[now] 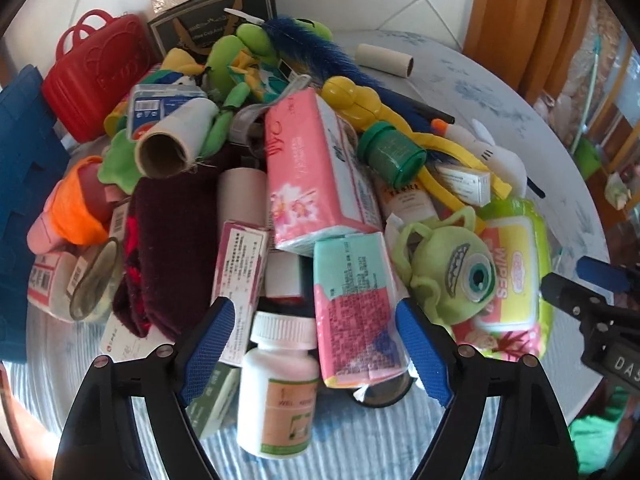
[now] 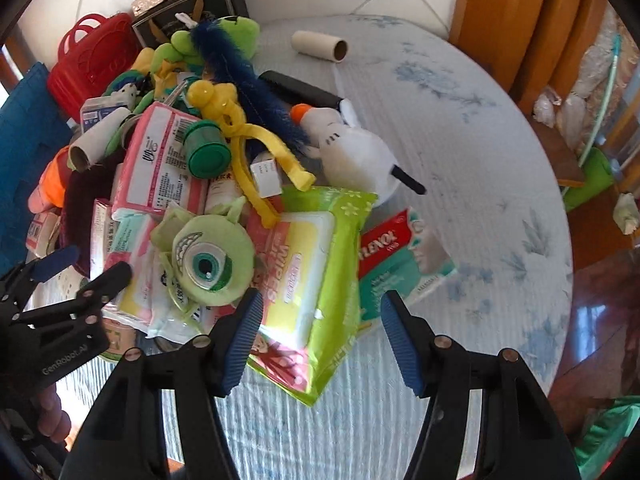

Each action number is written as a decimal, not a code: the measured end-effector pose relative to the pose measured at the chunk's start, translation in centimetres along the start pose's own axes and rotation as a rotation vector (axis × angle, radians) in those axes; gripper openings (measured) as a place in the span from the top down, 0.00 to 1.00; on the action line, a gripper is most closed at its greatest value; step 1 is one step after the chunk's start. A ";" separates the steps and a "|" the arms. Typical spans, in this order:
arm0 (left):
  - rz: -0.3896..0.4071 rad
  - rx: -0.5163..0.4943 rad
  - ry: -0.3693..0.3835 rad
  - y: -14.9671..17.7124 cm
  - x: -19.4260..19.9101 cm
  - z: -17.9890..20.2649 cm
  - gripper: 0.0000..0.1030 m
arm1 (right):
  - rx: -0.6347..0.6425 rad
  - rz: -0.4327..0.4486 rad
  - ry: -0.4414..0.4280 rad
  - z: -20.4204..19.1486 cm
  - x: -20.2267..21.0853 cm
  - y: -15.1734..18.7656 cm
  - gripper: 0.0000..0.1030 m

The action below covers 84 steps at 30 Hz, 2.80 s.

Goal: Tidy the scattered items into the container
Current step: 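Grasp the teal-pink tissue pack with left tool while right tool grasps green one-eyed plush, then carry the tissue pack and green plush over the blue crate with both tools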

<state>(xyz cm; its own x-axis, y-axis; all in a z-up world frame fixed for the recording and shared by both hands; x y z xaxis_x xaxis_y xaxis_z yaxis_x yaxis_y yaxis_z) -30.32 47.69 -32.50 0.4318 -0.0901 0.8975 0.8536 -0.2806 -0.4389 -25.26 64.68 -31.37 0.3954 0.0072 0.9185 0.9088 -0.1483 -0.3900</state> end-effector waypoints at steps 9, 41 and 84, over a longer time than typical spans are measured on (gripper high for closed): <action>-0.050 -0.062 -0.015 0.6 -2.0 1.7 0.53 | 0.046 0.000 -0.080 -2.3 -0.9 -1.3 0.41; 0.044 -0.052 0.024 -1.1 1.4 0.1 0.58 | 0.074 -0.022 -0.196 -6.9 -3.0 -2.9 0.43; 0.547 0.288 -0.408 -0.7 26.7 -36.8 0.58 | 0.472 0.559 -0.392 -39.4 17.8 -10.9 0.43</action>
<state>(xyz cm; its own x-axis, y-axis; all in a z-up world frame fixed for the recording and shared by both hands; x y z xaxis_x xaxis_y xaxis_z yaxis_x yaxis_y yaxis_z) -30.11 10.36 -6.63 0.8434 0.2327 0.4843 0.5041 -0.0305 -0.8631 -33.40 27.43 -8.18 0.7442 0.4122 0.5255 0.4901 0.1976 -0.8490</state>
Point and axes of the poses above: each gripper's, at about its wrist camera, not at the fingertips, and x roughly against the way its jaws point, z to its right, y to its underside, the point moved 7 cm from there along -x, roughly the way its jaws point, and after that the axes turned 1 degree about y, right-handed, at the moved point
